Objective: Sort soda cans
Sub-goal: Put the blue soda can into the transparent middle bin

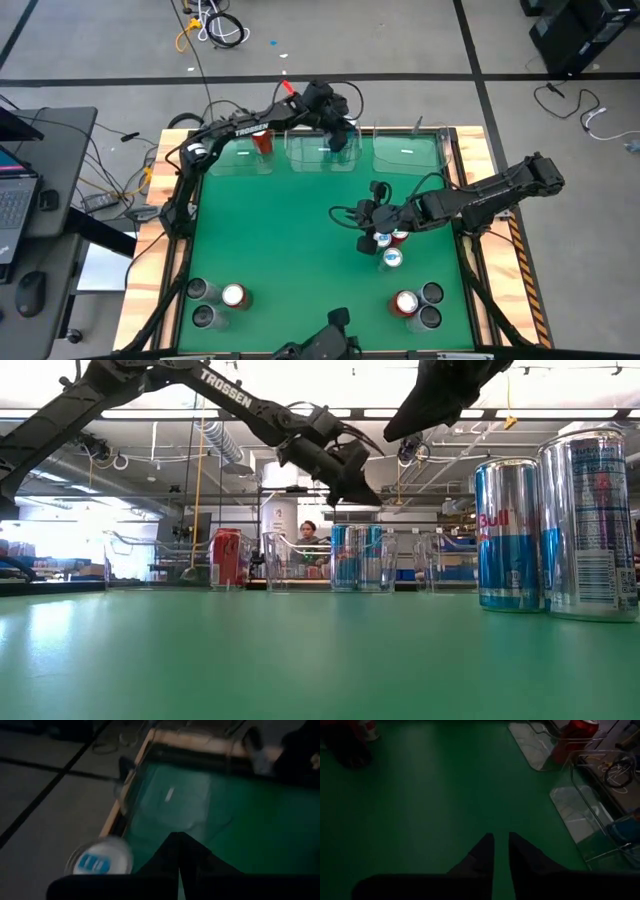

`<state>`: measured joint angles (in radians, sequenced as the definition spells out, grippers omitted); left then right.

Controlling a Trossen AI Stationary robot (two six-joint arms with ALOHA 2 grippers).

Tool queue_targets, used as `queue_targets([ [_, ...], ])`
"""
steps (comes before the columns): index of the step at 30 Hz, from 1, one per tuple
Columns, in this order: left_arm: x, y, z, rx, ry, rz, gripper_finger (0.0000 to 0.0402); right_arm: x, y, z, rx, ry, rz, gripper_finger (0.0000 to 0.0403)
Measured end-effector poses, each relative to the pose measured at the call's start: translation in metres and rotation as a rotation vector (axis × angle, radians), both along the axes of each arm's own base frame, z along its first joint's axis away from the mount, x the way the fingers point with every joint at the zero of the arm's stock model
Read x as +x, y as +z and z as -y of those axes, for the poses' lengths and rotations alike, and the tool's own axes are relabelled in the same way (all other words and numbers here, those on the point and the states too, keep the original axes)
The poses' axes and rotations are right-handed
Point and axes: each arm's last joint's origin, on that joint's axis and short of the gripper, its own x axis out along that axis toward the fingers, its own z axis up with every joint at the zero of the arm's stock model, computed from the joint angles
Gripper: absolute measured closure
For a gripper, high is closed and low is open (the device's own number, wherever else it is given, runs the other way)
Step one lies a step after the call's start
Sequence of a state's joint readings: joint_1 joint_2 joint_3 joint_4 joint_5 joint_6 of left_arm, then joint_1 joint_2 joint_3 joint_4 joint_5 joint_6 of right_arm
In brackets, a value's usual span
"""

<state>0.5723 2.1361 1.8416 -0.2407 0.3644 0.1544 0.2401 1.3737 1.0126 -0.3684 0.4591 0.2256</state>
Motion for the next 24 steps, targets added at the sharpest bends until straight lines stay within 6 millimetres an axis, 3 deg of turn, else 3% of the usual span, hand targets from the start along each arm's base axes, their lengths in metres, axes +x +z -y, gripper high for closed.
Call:
queue_targets([
  [10, 0.013, 0.020, 0.006, 0.030, -0.066, 0.237, 0.0396, 0.000, -0.001, 0.000, -0.002, -0.001, -0.008, 0.0369],
  [15, 0.012, 0.014, 0.010, 0.039, -0.101, 0.405, 0.0396, -0.001, 0.000, 0.002, -0.030, -0.043, 0.004, 0.0383],
  [21, -0.023, 0.001, 0.014, 0.004, -0.163, 0.523, 0.0396, -0.001, 0.000, 0.003, -0.042, -0.053, 0.001, 0.0401],
  [24, -0.047, -0.002, 0.026, 0.013, -0.194, 0.559, 0.0396, 0.000, 0.000, 0.006, -0.041, -0.064, 0.006, 0.0401],
])
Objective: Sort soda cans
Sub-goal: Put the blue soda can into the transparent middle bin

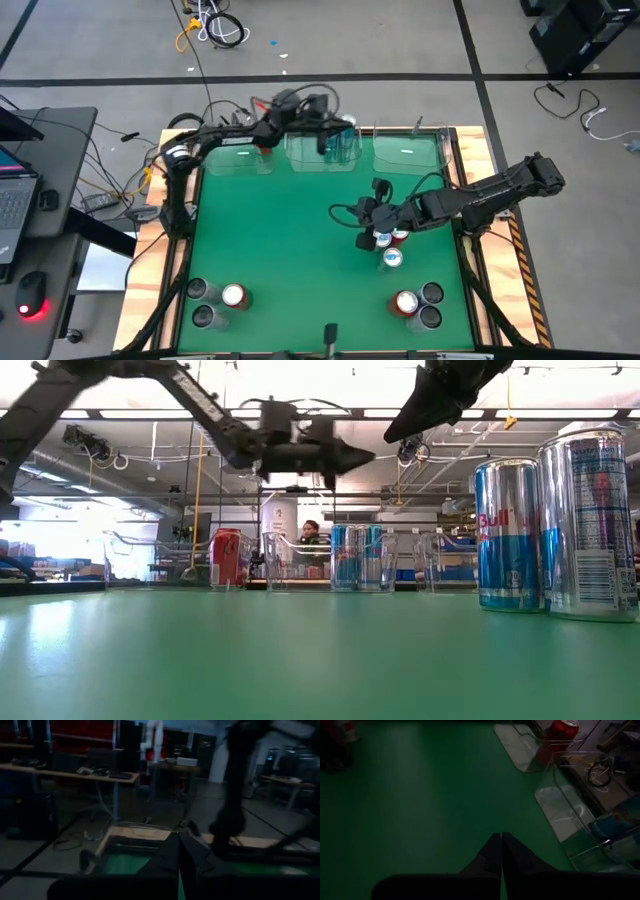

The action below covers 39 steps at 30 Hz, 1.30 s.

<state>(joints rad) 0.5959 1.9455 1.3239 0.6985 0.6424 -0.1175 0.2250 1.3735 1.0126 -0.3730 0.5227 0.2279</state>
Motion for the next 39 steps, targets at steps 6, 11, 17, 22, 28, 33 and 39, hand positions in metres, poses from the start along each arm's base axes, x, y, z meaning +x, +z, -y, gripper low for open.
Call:
queue_targets([
  [6, -0.052, 0.004, 0.036, 0.061, -0.017, 0.062, 0.0396, 0.007, 0.005, 0.007, 0.042, 0.052, 0.049, 0.0402],
  [11, -0.094, 0.006, 0.068, 0.107, -0.028, 0.092, 0.0396, 0.009, 0.006, 0.007, 0.063, 0.115, 0.063, 0.0402],
  [17, -0.128, -0.004, 0.092, 0.064, -0.035, 0.073, 0.0396, 0.008, 0.006, 0.005, 0.060, 0.127, 0.053, 0.0402],
  [22, -0.130, -0.009, 0.097, -0.072, -0.122, 0.044, 0.0396, 0.007, 0.005, 0.006, 0.074, 0.114, 0.042, 0.0395],
  [28, -0.123, -0.019, 0.119, -0.002, -0.280, 0.003, 0.0396, -0.002, 0.007, 0.002, 0.135, 0.071, -0.040, 0.0357],
  [33, -0.122, -0.031, 0.134, 0.034, -0.285, -0.015, 0.0396, -0.016, 0.020, -0.008, 0.205, 0.005, -0.165, 0.0298],
  [39, -0.124, -0.047, 0.147, 0.039, -0.258, -0.055, 0.0396, -0.029, 0.022, -0.020, 0.265, -0.038, -0.262, 0.0209],
])
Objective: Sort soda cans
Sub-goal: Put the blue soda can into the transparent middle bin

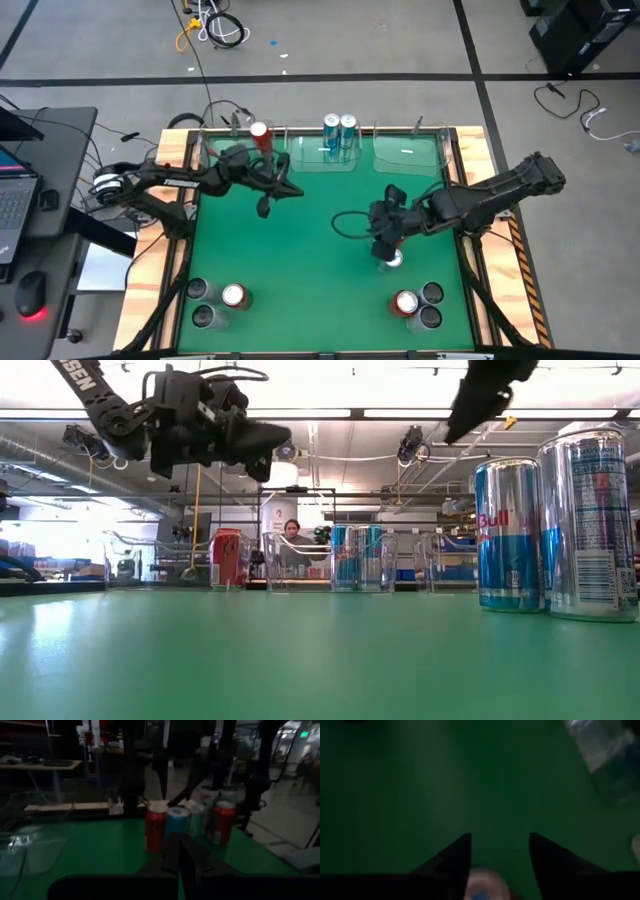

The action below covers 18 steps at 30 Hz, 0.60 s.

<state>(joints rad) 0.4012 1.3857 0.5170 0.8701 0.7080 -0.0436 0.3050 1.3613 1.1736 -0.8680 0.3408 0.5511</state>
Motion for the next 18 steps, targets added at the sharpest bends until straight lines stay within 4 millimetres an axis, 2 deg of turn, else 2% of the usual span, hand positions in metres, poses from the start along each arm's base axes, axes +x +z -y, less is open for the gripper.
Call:
queue_targets([
  [10, -0.004, -0.017, 0.014, 0.020, 0.061, -0.046, 0.0396, -0.007, -0.006, -0.007, 0.064, -0.009, -0.089, 0.0080],
  [14, -0.004, -0.019, 0.018, 0.016, 0.063, -0.064, 0.0396, -0.005, -0.011, -0.008, 0.059, -0.004, -0.125, 0.0052],
  [18, -0.004, -0.019, 0.020, 0.020, 0.060, -0.067, 0.0396, 0.001, -0.022, -0.011, 0.042, 0.017, -0.177, 0.0042],
])
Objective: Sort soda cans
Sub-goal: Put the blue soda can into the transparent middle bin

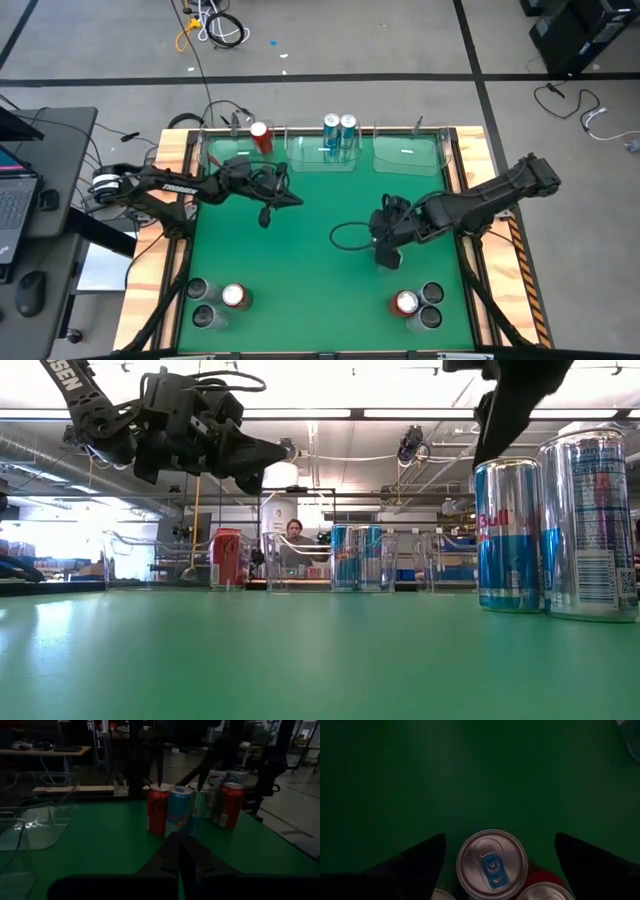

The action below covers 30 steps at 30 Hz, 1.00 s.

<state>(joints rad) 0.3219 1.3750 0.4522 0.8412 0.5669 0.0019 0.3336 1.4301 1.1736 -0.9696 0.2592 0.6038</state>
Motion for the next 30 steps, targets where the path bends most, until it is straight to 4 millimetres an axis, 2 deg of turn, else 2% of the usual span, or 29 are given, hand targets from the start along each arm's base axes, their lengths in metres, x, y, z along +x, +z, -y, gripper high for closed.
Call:
queue_targets([
  [5, 0.000, 0.000, 0.001, 0.001, -0.002, -0.002, 0.0396, 0.009, -0.018, -0.005, 0.011, 0.028, -0.089, 0.0049],
  [10, 0.000, 0.000, 0.001, 0.001, -0.002, -0.002, 0.0396, 0.014, -0.031, -0.007, 0.004, 0.034, -0.150, 0.0073],
  [13, 0.000, 0.000, 0.001, 0.001, -0.001, -0.002, 0.0396, 0.016, -0.032, -0.003, 0.008, 0.023, -0.167, 0.0106],
  [17, 0.000, 0.000, 0.001, 0.002, 0.005, -0.002, 0.0396, 0.018, -0.029, 0.005, 0.012, 0.001, -0.155, 0.0177],
  [18, 0.000, 0.000, 0.001, 0.002, 0.006, -0.001, 0.0396, 0.019, -0.028, 0.008, 0.008, 0.000, -0.155, 0.0180],
  [24, 0.000, 0.000, 0.000, 0.003, 0.015, 0.001, 0.0396, 0.031, -0.005, 0.022, -0.026, 0.033, -0.086, 0.0180],
  [27, 0.000, 0.001, 0.000, 0.004, 0.016, 0.004, 0.0396, 0.040, 0.017, 0.033, -0.078, 0.018, -0.009, 0.0180],
  [30, 0.000, 0.001, 0.000, 0.005, 0.016, 0.004, 0.0396, 0.046, 0.042, 0.053, -0.139, -0.045, 0.059, 0.0180],
])
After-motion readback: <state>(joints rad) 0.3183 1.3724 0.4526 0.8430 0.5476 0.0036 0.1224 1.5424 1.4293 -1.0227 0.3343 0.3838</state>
